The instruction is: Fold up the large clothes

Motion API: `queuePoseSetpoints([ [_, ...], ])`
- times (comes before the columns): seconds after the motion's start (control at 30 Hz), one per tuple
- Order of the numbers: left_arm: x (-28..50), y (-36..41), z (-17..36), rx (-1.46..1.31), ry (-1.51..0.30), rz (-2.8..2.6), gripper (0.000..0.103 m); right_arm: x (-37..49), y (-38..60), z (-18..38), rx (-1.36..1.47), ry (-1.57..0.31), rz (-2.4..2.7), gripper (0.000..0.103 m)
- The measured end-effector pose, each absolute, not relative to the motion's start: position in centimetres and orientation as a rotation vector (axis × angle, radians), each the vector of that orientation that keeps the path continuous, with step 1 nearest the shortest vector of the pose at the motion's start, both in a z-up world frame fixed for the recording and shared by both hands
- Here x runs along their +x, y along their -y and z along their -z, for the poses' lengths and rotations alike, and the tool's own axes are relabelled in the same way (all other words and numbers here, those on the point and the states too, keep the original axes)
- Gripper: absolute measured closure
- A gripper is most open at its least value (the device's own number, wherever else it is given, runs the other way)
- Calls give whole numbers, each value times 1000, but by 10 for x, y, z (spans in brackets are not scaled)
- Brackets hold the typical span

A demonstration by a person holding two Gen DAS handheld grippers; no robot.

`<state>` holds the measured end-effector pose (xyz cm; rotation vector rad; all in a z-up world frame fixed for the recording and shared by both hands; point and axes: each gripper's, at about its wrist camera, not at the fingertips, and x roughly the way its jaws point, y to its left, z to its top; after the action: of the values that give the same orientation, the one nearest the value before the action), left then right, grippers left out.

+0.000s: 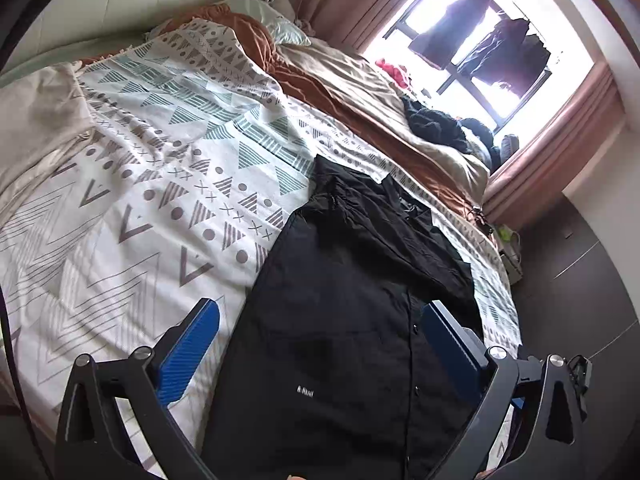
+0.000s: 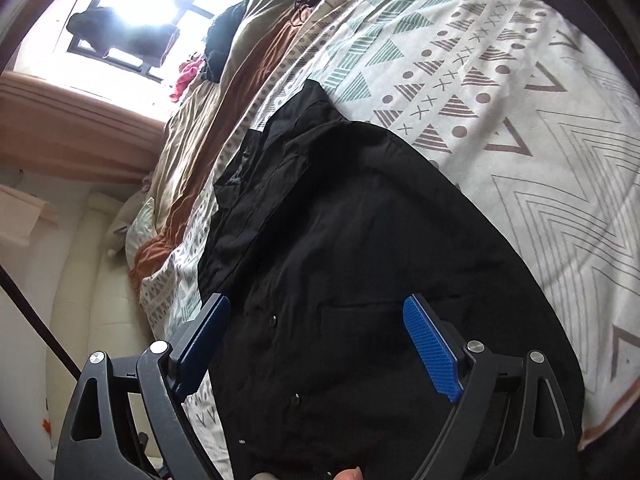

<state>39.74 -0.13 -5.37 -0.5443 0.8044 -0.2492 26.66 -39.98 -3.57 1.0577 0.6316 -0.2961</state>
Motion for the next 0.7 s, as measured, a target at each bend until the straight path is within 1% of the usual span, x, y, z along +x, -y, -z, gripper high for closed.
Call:
queuePoseSetpoints([
  [0.27, 348, -21, 45, -570, -758, 246, 0, 218, 373, 36, 1066, -634, 248, 15],
  [0.47, 318, -34, 42, -603, -722, 240, 0, 183, 352, 29, 1005, -598, 237, 15],
  [0.7, 286, -39, 39, -667, -711, 286, 0, 139, 339, 33, 1038, -559, 198, 15],
])
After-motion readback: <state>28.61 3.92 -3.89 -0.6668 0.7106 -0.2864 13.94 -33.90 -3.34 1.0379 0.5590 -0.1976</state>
